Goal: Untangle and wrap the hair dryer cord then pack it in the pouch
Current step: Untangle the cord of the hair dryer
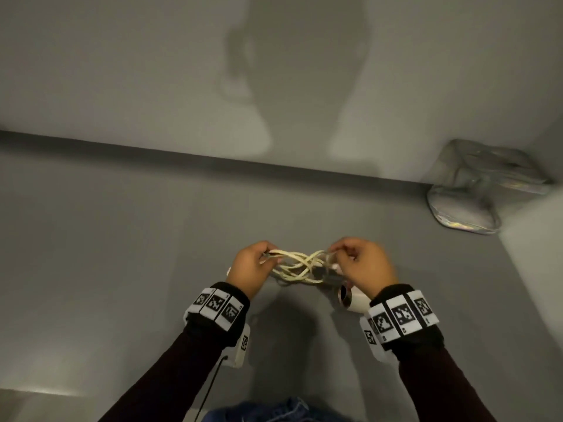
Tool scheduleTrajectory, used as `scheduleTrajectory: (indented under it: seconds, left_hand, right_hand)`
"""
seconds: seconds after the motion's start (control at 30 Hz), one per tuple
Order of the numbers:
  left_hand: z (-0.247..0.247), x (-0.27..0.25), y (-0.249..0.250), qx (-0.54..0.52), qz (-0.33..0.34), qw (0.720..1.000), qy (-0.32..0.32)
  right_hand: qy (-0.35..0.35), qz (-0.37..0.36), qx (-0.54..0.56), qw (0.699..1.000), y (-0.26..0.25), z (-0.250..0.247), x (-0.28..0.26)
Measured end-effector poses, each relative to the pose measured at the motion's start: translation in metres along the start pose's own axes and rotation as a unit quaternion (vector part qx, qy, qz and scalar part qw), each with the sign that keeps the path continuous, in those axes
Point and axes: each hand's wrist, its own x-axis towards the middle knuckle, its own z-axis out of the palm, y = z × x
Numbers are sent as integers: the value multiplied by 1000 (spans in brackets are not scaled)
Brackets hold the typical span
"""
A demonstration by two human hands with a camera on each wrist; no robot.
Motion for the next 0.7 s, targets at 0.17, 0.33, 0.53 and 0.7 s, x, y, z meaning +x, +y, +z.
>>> scheduleTrajectory:
  seconds: [0.17,0.33,0.53,0.7]
  left_hand:
    - [11,-11,24,-9,62,997,40]
    - [15,-15,43,-1,116,993,30]
    - [9,-8,30,34,60,998,11]
    - [-2,-27,0,-86,-34,996,8]
  right_hand:
    - [-11,-75,29,997,-19,-15,13]
    - [-147,-62,45,986,-19,6,28]
    - [39,17,265,963,-3,1,41]
    - [74,-38,373,924,5,-36,52]
